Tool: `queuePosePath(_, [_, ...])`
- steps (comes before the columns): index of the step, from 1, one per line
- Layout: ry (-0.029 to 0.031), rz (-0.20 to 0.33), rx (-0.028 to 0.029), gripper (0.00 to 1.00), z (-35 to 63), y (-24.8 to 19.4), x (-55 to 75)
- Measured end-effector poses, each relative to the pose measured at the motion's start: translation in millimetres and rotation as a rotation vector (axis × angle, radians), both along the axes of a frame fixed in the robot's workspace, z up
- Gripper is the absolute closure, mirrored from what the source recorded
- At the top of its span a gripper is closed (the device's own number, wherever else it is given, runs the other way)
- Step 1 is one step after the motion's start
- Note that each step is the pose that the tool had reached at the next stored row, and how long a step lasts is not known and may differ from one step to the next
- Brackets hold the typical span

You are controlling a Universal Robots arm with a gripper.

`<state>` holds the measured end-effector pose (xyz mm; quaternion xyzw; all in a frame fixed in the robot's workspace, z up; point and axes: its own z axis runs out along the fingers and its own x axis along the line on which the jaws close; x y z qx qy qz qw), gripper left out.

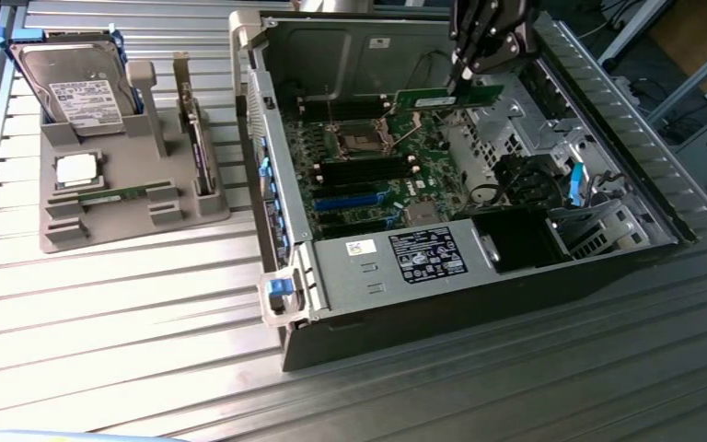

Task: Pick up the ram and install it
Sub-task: 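Insert the ram into the slot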

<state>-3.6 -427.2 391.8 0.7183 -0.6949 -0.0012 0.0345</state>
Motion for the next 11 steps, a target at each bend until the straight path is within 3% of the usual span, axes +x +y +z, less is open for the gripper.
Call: queuePosePath(11, [0.0000, -0.001, 0.0000, 0.87, -22.0, 0.3, -2.2])
